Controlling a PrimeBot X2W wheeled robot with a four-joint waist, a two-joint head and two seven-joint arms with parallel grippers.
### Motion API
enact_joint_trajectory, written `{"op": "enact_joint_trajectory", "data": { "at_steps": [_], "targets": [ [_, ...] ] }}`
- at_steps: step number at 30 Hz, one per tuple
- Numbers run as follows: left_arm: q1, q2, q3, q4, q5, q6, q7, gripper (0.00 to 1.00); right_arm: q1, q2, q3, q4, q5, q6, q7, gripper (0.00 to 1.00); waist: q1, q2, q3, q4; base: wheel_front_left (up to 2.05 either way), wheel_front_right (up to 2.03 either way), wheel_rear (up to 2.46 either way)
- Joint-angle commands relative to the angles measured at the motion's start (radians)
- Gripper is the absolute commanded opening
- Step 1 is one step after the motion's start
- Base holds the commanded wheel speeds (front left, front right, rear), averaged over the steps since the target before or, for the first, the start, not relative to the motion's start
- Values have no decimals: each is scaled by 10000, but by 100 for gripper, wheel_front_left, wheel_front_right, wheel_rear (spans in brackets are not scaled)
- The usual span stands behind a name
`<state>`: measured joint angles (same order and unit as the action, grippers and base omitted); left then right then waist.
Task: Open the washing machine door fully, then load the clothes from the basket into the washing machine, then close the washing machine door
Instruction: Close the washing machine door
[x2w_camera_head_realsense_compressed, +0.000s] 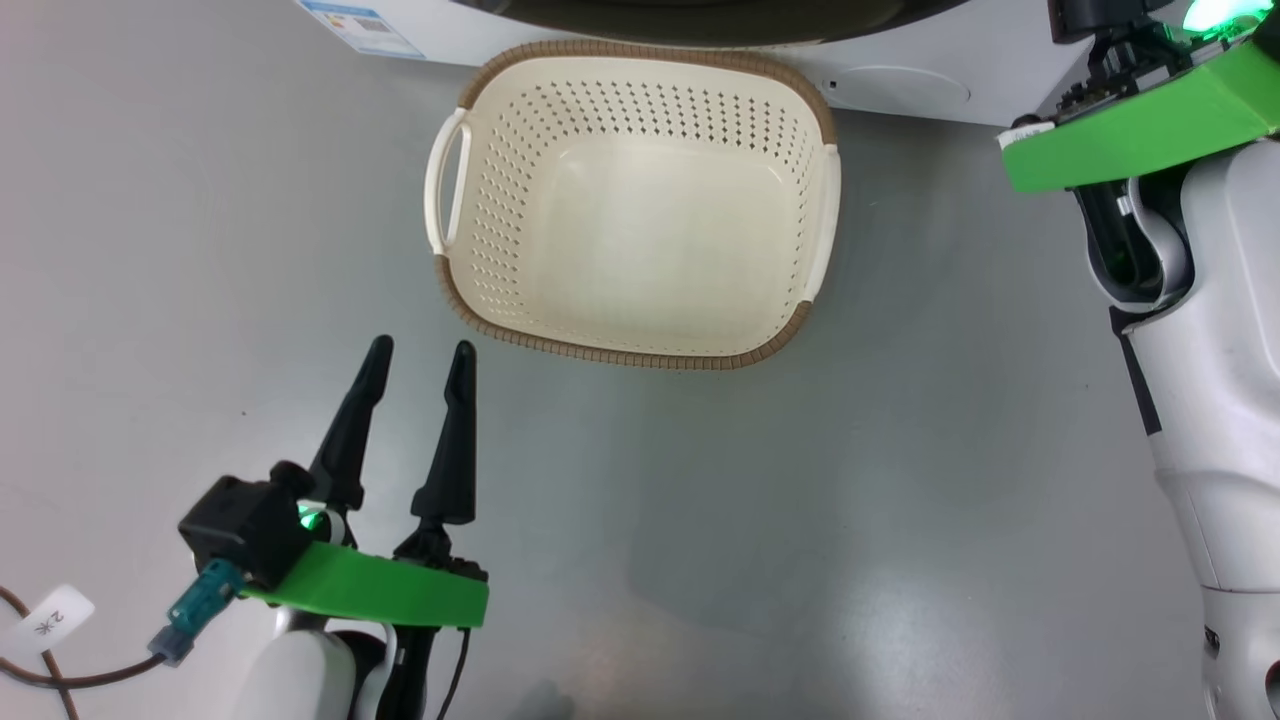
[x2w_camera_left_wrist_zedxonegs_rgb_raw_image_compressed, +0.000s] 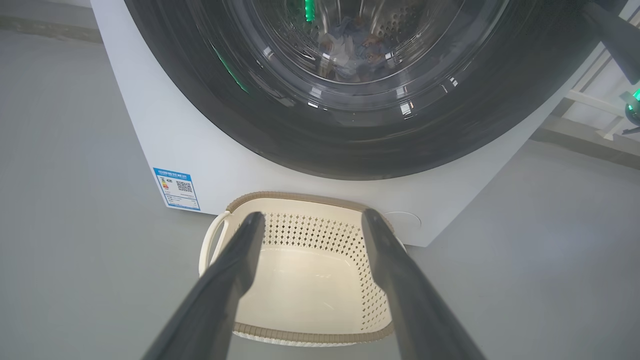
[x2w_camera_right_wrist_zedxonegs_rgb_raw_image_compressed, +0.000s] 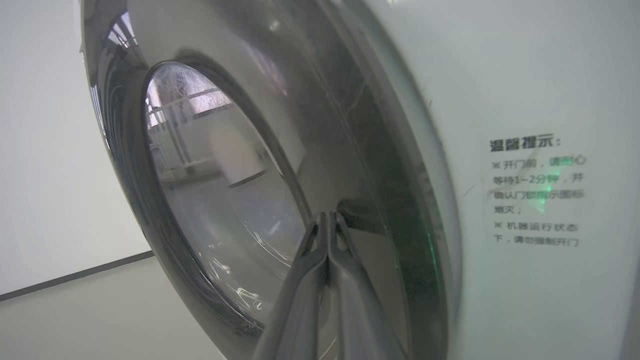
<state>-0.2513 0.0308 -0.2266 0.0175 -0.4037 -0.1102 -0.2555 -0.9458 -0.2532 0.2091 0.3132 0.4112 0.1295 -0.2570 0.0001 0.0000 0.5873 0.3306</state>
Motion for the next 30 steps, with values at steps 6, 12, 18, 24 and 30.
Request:
{"op": "enact_joint_trajectory", "data": {
  "at_steps": [6,12,18,24,30],
  "targets": [
    [-88,194,191,-242,-3,45,-63,100,-389,219,20,-156,176,12,-48,0,-1,0,0,-114,0,0,0],
    [-94,194,185,-223,32,24,-63,100,-617,292,-442,163,68,12,-48,0,-1,0,-32,-213,0,0,0],
    [-141,194,209,-237,25,2,-63,100,-1103,331,-497,439,10,12,-48,0,-1,0,152,-303,0,0,0],
    [-189,194,259,-187,66,-7,-63,100,-704,260,3,305,249,12,-48,0,-1,0,-24,-429,0,0,0],
    [-91,194,486,-141,142,1,-63,100,618,-275,1174,-81,662,12,-48,0,-1,0,-564,-712,0,0,0]
  ]
}}
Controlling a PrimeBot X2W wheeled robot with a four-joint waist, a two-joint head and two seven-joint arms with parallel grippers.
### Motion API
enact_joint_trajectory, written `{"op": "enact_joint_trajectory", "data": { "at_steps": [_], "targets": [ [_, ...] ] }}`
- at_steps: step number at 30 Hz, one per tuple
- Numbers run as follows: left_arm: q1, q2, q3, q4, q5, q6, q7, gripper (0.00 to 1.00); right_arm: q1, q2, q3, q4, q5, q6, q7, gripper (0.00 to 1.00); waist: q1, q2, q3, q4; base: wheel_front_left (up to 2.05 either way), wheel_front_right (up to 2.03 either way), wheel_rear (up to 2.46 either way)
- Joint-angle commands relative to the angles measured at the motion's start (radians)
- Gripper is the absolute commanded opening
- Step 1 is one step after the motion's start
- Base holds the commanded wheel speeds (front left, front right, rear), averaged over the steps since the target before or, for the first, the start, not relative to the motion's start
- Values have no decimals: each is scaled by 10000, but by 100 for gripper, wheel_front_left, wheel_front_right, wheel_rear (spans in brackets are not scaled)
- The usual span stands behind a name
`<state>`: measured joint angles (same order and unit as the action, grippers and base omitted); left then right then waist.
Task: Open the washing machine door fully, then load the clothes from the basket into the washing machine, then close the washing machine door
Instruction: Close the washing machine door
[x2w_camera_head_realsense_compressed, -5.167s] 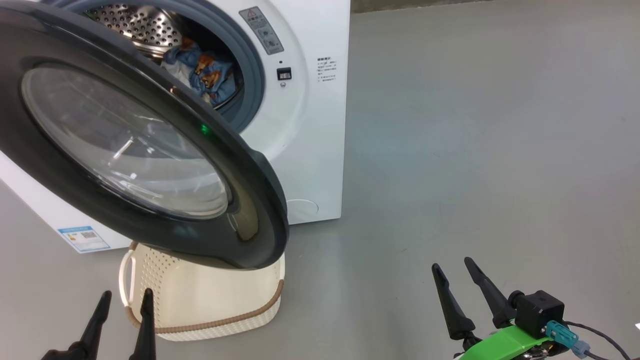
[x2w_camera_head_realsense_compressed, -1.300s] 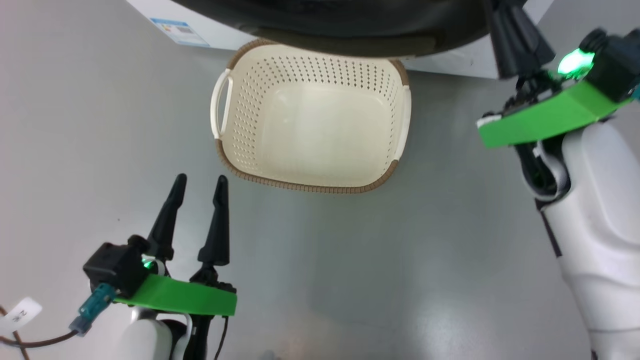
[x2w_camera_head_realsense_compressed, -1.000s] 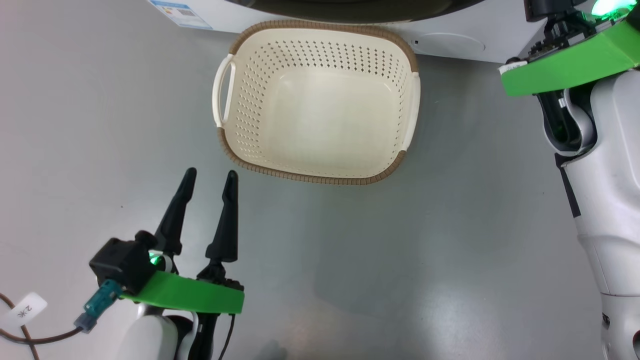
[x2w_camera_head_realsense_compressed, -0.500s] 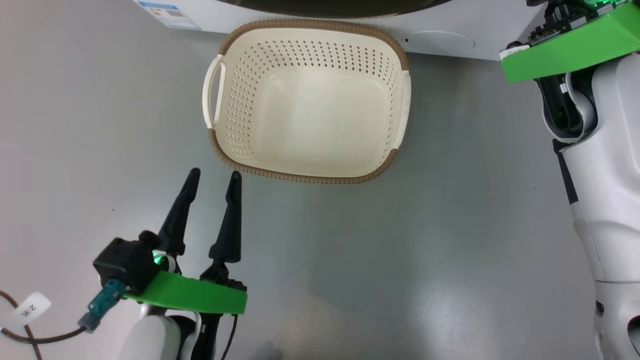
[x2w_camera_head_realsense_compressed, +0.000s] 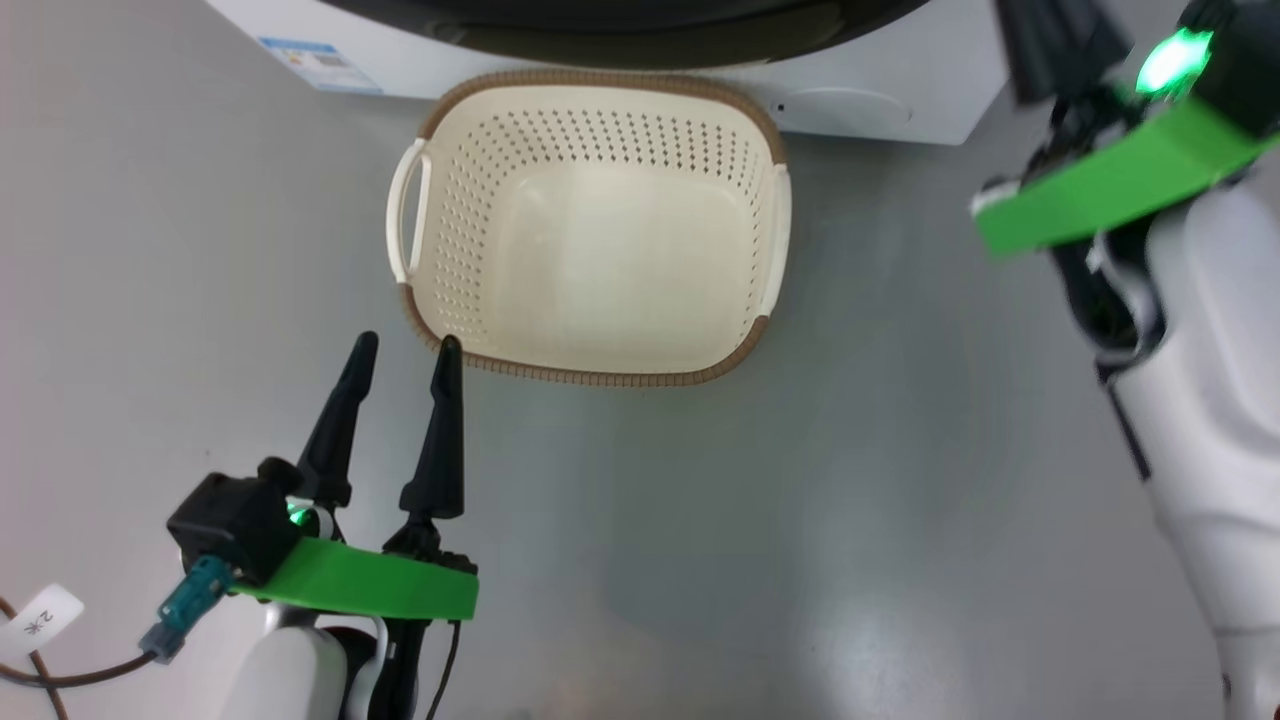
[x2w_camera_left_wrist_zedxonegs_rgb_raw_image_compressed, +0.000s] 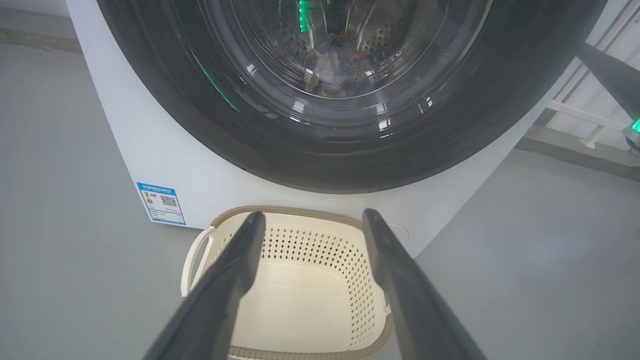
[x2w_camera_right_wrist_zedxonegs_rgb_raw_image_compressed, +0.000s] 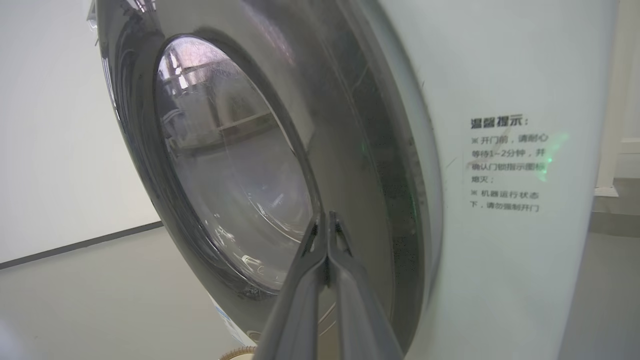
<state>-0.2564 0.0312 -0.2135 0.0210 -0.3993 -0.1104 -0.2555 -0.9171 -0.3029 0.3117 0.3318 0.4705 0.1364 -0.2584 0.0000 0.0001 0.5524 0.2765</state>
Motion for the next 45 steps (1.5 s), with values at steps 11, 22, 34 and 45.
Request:
{"op": "enact_joint_trajectory", "data": {
  "at_steps": [11,22,34,45],
  "targets": [
    [202,191,897,9,518,-10,-63,100,2790,-137,740,-863,172,-57,-34,17,0,-1,-1276,-1000,0,0,0],
    [534,191,1482,200,844,-88,-63,100,4123,316,50,-1117,-88,-57,-34,100,0,-1,-2190,-1551,0,0,0],
    [1328,191,2265,261,1006,-150,-63,100,6007,945,-879,-1358,-457,-57,-34,100,0,-1,-3285,-2129,0,0,0],
    [2234,191,2918,467,1359,-151,-63,100,7282,1445,-1707,-1517,-1030,-57,-34,100,0,-1,-4303,-2597,0,0,0]
  ]
}}
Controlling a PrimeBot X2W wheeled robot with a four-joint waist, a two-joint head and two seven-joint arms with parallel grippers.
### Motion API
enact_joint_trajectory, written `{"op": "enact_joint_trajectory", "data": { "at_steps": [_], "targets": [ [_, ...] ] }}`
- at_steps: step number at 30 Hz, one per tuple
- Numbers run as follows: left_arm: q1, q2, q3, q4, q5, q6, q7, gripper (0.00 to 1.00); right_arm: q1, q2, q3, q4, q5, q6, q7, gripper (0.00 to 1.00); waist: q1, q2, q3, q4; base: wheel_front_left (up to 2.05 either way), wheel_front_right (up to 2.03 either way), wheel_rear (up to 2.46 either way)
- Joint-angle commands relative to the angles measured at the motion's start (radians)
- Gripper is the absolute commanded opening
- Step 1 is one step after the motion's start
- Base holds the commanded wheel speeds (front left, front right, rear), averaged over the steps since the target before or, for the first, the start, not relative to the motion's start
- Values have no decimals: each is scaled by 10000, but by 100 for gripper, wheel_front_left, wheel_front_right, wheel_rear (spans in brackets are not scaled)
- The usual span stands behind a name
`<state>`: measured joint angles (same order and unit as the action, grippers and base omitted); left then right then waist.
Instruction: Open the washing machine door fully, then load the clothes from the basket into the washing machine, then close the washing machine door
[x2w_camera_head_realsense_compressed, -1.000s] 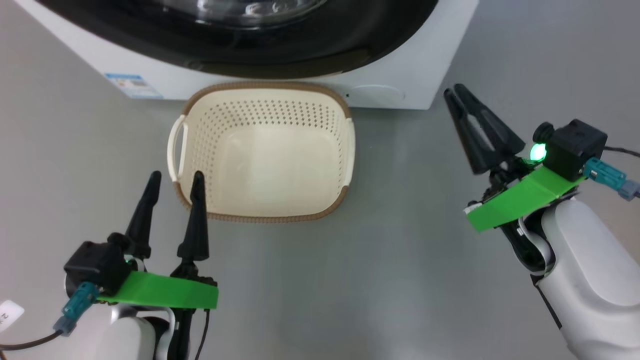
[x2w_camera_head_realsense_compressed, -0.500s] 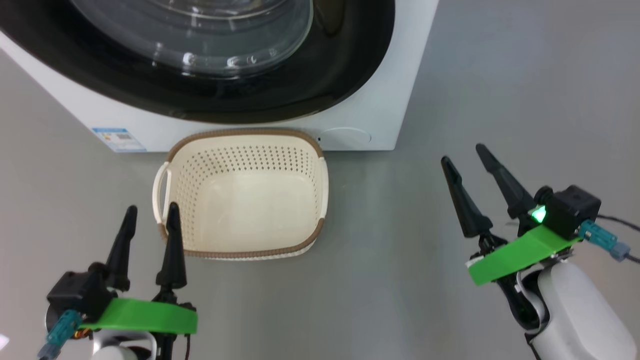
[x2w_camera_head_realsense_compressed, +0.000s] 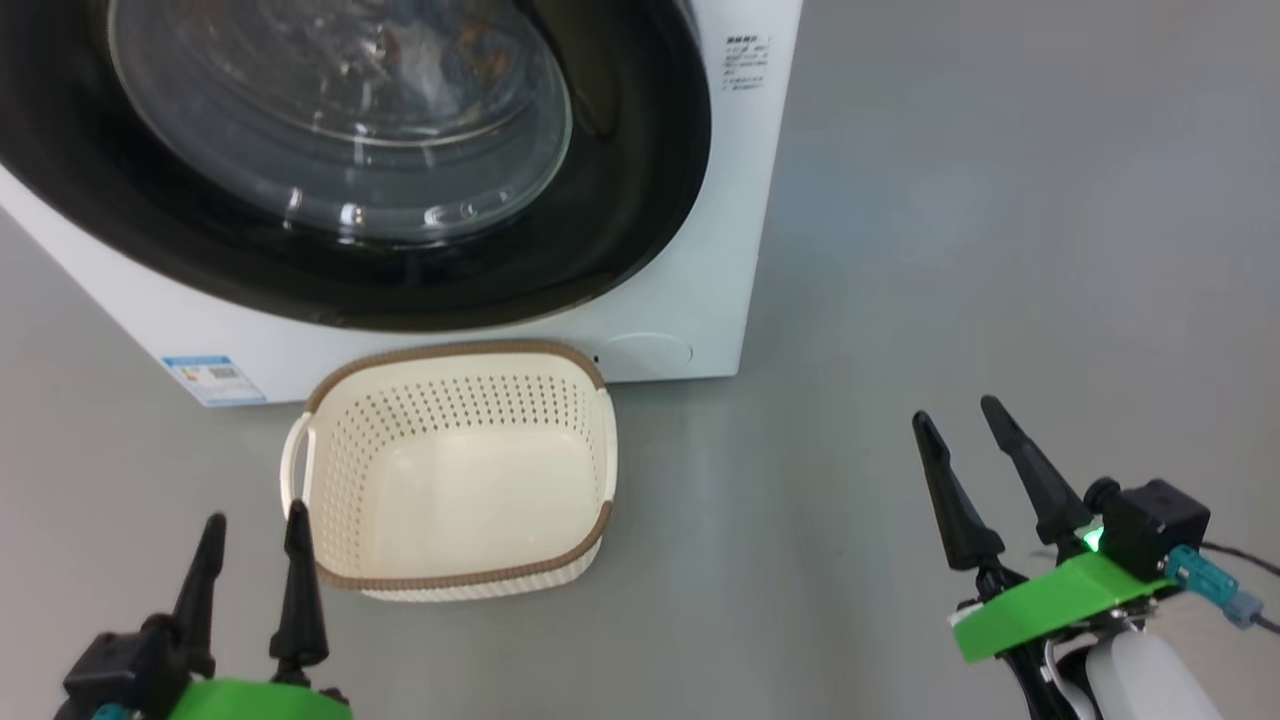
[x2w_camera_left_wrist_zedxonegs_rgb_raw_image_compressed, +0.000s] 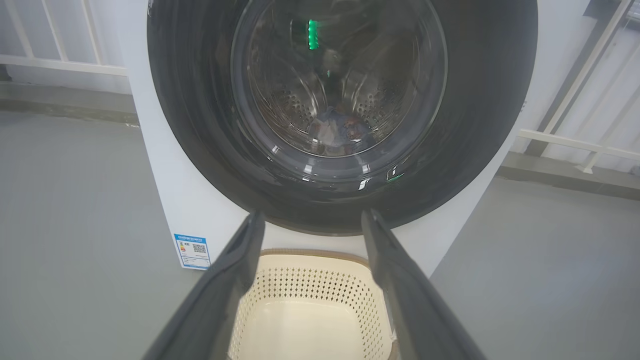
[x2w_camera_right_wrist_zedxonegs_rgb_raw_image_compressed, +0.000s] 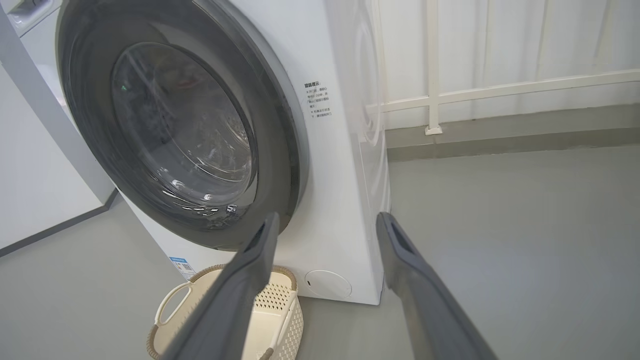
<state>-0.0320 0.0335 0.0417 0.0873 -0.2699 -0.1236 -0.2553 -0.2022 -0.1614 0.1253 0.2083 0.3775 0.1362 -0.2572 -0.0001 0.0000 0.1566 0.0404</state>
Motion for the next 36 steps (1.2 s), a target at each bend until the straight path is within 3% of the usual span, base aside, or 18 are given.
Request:
{"op": "enact_joint_trajectory", "data": {
  "at_steps": [1,17,30,31,36],
  "targets": [
    [76,168,409,-183,73,-19,-65,100,264,79,100,-309,-141,-55,-46,100,1,0,-440,-260,0,0,0],
    [842,168,733,-229,151,-20,-65,100,1468,618,-438,-591,-722,-55,-46,100,1,0,-1172,-470,0,0,0],
    [963,168,634,-525,413,-50,-65,100,1577,756,-401,-666,-861,-55,-46,100,1,0,-1187,-434,0,0,0],
    [1167,27,324,-205,305,-38,0,0,1662,755,-675,-345,-773,4,0,0,1,0,-1192,-436,0,0,0],
    [1263,-213,258,350,224,-40,24,0,1837,773,-677,243,-726,4,23,0,1,0,-1193,-437,0,0,0]
  ]
}}
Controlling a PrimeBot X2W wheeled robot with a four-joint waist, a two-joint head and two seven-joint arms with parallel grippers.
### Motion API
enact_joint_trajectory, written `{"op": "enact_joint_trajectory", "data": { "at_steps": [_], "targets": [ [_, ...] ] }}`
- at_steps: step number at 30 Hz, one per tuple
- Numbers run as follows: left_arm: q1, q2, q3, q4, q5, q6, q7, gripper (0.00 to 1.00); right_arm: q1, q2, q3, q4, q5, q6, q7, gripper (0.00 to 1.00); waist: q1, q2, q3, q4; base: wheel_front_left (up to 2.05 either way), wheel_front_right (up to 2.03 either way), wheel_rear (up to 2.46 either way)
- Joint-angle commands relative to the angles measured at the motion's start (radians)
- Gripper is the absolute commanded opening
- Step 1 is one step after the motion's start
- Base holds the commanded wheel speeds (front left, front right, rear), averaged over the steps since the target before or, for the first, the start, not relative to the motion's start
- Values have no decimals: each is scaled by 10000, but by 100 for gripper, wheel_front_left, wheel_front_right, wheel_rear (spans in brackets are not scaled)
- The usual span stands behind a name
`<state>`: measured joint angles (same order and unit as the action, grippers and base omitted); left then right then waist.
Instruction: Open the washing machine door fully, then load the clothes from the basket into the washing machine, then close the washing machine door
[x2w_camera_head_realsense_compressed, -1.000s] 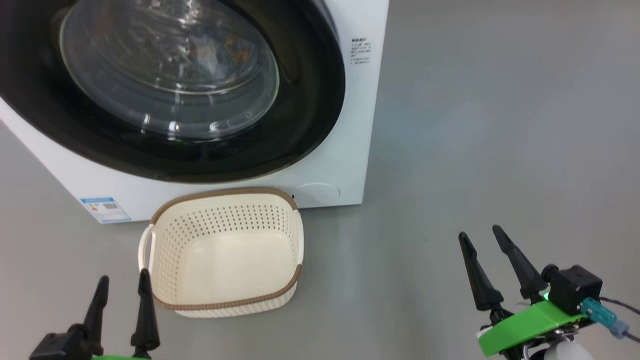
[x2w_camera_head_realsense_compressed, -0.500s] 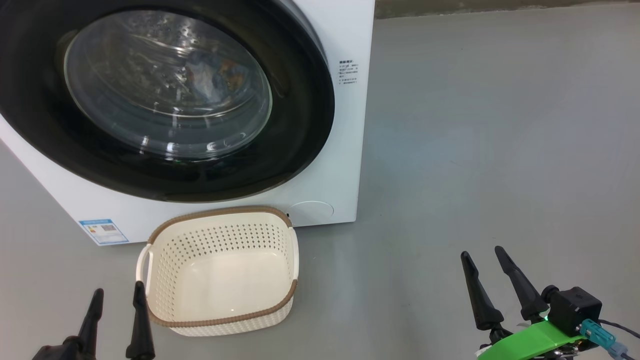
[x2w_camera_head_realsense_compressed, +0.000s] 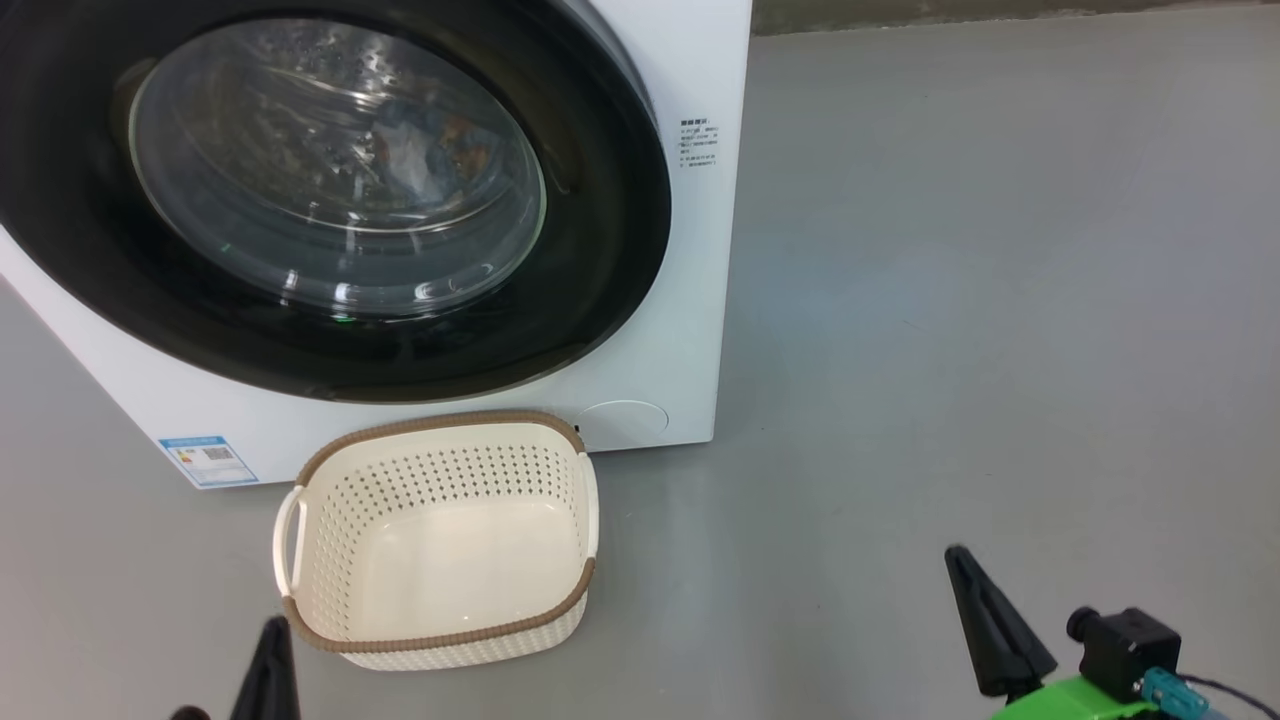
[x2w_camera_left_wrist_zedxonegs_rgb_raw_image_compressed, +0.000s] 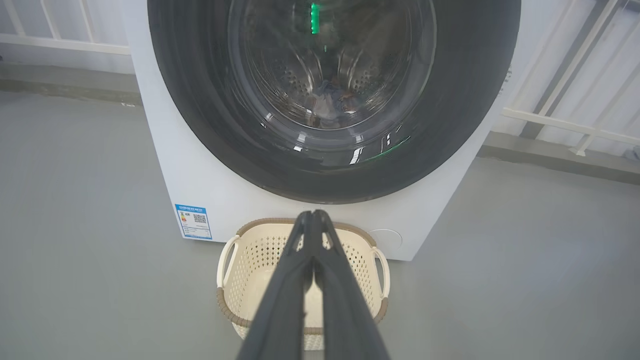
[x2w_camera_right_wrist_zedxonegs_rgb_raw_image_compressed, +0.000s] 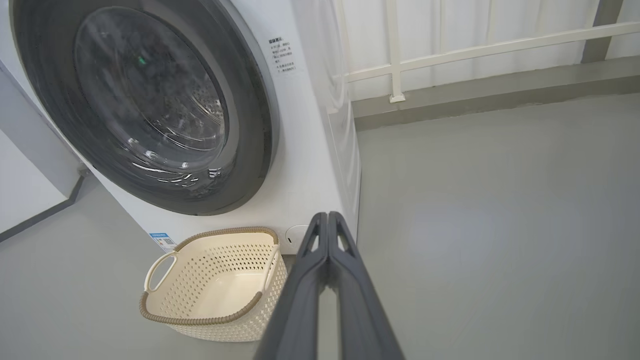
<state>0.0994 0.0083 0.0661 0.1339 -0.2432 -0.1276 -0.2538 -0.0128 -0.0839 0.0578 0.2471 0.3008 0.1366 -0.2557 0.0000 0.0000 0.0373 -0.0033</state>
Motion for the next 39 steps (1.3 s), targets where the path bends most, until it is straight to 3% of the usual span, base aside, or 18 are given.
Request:
{"op": "enact_joint_trajectory", "data": {
  "at_steps": [1,7,11,39],
  "targets": [
    [-63,42,13,-113,-153,0,34,0,-58,-2,-7,-153,149,-1,30,0,0,0,0,0,0,0,0],
    [-142,77,15,-67,-827,-2,194,0,-81,-15,-53,-165,809,-3,178,0,22,0,-45,2,0,0,0],
    [-213,100,15,-14,-1275,-3,301,0,-117,-22,-83,-148,1249,-5,277,0,1,0,-36,3,0,0,0],
    [-661,228,55,260,-4272,-9,1044,0,-316,-30,-344,-117,4163,-18,985,0,0,0,-105,10,0,0,0]
  ]
}}
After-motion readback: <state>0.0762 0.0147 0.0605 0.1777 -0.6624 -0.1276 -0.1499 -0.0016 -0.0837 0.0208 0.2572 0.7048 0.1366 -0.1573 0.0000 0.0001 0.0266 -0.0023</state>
